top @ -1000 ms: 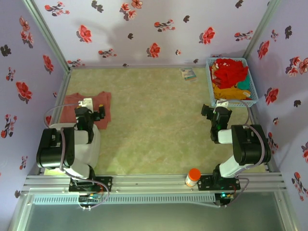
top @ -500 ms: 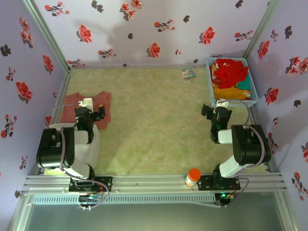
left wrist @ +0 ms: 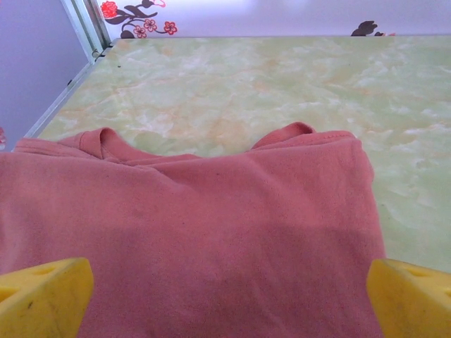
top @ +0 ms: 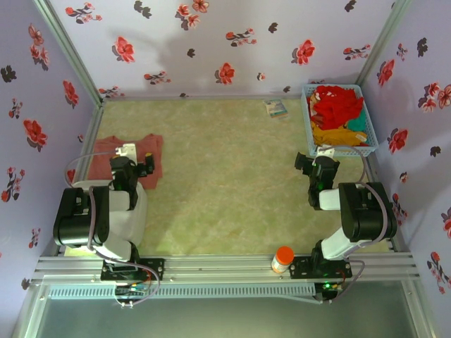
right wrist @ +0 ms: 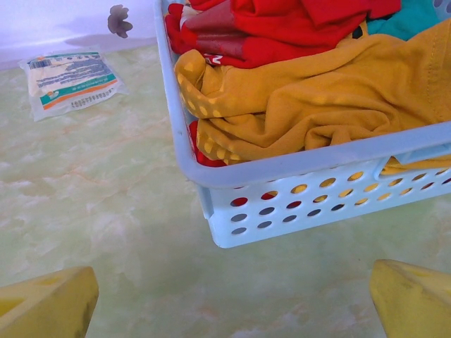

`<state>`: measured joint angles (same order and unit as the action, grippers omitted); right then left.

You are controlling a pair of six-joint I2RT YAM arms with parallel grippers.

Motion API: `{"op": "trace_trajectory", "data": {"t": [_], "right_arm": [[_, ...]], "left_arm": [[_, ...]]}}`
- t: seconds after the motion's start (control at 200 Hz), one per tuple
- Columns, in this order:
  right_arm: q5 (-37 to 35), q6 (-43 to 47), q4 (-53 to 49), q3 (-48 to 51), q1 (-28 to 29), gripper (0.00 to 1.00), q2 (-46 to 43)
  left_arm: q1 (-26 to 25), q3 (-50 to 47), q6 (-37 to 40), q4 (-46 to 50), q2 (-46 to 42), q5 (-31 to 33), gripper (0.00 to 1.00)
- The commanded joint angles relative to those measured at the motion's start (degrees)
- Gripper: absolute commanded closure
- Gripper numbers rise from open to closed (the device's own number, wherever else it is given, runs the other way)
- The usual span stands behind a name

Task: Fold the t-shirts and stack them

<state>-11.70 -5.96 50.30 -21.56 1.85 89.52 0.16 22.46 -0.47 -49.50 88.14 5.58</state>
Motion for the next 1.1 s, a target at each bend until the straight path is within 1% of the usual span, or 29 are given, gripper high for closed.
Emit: {"op": "trace_trajectory", "data": {"t": [0.0, 0.075, 0.12, 0.21, 0.295, 0.355, 0.385, 0.415, 0.445, 0.52, 0.565, 0.66, 0.74, 0.835, 0.955, 1.01, 1.095], "right_arm": [[-0.25, 0.87, -5.56, -2.89, -0.44, 0.01, -2.71], [-0.68, 0.42, -15.51, -6.72, -0.44, 0.01, -6.06], [0.25, 0.65, -18.14, -7.47, -0.36, 0.01, -7.73], [1.63, 0.94, -21.25, -7.50, 0.20, 0.01, -11.42], [-1.34, -2.58, -25.54, -8.91, 0.53, 0.01, -14.14], [-4.50, -6.67, -29.37, -11.31, 0.57, 0.01, -15.31], [-6.59, -9.63, -32.56, -13.16, 0.53, 0.01, -15.55], [-8.91, -12.42, -36.65, -15.99, 0.44, 0.01, -15.59], [-9.72, -14.64, -41.95, -19.42, 0.36, 0.01, -15.37], [-10.45, -17.68, -55.58, -29.81, 0.02, 0.01, -12.89], [-10.24, -18.89, -63.25, -36.37, -0.09, 0.01, -9.65], [-10.40, -20.57, -72.59, -47.16, -0.26, 0.01, -3.91], [-9.71, -21.73, -74.56, -52.50, -0.47, 0.01, -0.07], [-7.89, -24.81, -76.07, -57.35, -1.73, 0.01, 3.92], [-7.74, -27.43, -79.34, -63.65, -3.58, 0.01, 10.18], [-7.81, -28.37, -79.43, -65.67, -4.44, 0.03, 13.01], [-7.81, -28.71, -78.38, -68.68, -4.75, 0.06, 17.21]], "left_arm": [[-1.24, 0.62, 0.95, 0.38, -0.80, 1.28, 0.00], [-1.70, 1.70, 1.09, 3.14, -1.72, 2.46, 0.00], [-1.95, 2.74, 1.07, 5.39, -2.40, 3.40, 0.00], [-3.22, 6.02, 1.58, 13.21, -4.55, 6.43, 0.00], [-5.21, 10.41, 1.69, 23.10, -6.55, 9.05, 0.00], [-6.32, 13.89, -0.09, 30.10, -7.34, 9.60, 0.00], [-6.83, 15.58, -0.99, 33.51, -7.57, 9.64, 0.00], [-7.23, 17.14, -3.92, 36.65, -7.78, 9.61, 0.00], [-8.02, 19.17, -4.91, 40.54, -7.95, 9.58, 0.02], [-9.92, 24.00, -7.65, 49.13, -8.16, 9.28, 0.03], [-11.26, 27.18, -8.53, 54.23, -8.01, 8.79, 0.04], [-14.59, 33.69, -8.32, 64.03, -7.47, 7.91, 0.05], [-16.84, 36.13, -9.82, 68.02, -8.25, 6.78, 0.05], [-19.18, 37.18, -12.12, 70.63, -9.91, 4.43, 0.06], [-21.70, 37.36, -14.43, 73.16, -11.94, 2.00, 0.07], [-22.51, 37.00, -14.65, 73.99, -12.79, 0.59, 0.09], [-23.11, 35.93, -15.17, 74.71, -14.22, -0.93, 0.20]]}}
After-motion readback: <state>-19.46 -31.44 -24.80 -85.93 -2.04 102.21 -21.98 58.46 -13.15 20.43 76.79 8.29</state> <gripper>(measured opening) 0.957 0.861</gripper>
